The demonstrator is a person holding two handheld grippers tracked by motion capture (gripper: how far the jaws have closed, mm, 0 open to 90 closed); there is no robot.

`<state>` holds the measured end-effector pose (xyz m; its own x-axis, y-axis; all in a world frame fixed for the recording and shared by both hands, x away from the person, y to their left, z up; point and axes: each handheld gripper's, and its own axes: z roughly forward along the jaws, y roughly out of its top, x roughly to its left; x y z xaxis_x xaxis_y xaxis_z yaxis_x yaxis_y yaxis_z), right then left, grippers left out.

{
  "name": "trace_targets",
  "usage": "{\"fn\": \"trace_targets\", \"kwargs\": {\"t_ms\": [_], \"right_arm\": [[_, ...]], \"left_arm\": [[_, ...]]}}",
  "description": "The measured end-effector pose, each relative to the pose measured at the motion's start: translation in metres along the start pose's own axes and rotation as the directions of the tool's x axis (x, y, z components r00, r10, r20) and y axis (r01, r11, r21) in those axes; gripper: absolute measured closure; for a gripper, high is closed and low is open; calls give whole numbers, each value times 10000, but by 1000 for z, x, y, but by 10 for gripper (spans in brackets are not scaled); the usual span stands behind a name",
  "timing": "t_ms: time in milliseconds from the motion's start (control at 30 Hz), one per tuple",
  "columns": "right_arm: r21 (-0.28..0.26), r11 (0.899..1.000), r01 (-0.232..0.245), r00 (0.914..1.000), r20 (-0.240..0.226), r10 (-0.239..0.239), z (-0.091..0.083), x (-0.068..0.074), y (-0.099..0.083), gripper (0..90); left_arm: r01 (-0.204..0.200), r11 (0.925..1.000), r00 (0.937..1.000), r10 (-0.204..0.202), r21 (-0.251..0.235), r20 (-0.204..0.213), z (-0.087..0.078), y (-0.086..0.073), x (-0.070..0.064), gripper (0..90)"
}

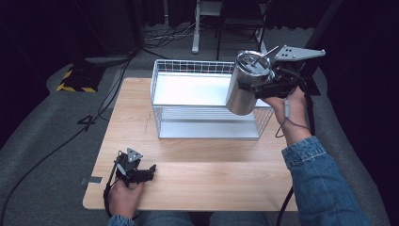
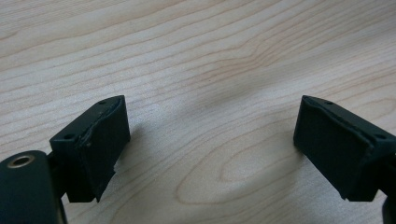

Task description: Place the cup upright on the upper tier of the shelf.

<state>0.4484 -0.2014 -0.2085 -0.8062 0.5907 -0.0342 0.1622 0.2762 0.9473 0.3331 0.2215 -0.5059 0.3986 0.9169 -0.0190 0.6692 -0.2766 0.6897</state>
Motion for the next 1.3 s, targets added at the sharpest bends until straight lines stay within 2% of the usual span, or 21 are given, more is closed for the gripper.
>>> {"fn": "trace_targets", "kwargs": {"t_ms": [400,733,1300], "right_arm": [[-130,9999,47,10000,78,-46,22,-13,21,39],[-187,9998,98,9999,-112,-100,41,-20,34,39],[-277,9996,65,9986,-522,-79,79,-34,39,38]], "left_arm": [[25,10000,10000,-25,2,18,-1,-1,0,112],[39,10000,10000,-39,-10,-24,-2,-2,-1,112],[34,10000,10000,-34,33,-3,0,0,0,107]]}}
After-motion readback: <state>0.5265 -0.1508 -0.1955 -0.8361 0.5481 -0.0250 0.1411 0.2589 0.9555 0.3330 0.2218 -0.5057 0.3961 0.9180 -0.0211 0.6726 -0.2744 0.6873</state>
